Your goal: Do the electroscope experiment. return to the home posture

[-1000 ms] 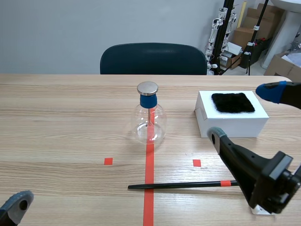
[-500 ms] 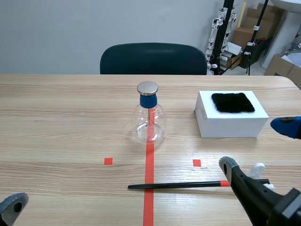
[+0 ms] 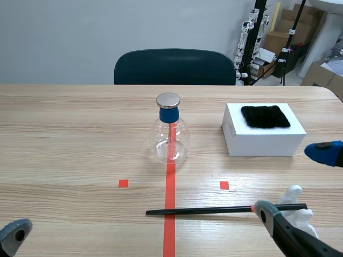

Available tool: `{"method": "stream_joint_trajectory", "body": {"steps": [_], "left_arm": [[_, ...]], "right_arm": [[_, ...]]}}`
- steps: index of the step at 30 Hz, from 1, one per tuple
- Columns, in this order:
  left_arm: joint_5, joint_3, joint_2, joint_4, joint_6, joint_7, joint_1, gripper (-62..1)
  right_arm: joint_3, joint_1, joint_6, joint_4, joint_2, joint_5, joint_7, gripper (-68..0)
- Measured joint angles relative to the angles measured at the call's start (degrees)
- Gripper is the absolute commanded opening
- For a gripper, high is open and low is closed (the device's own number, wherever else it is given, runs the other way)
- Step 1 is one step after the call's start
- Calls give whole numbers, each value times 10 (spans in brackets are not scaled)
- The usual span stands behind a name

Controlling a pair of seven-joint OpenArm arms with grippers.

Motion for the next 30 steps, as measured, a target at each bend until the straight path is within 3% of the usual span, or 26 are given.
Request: {"method": "stream_joint_trajectory", "body": {"steps": [9, 26, 30], "left_arm": [[0, 0, 0, 0, 0, 0, 0, 14], [0, 0, 0, 0, 0, 0, 0, 14], [26, 0, 0, 0, 0, 3, 0, 14]], "right_arm": [[0, -5, 0, -2, 0, -34, 13, 4], [0, -5, 0, -2, 0, -47, 14, 4], [0, -5, 0, -2, 0, -58, 14, 4]]}}
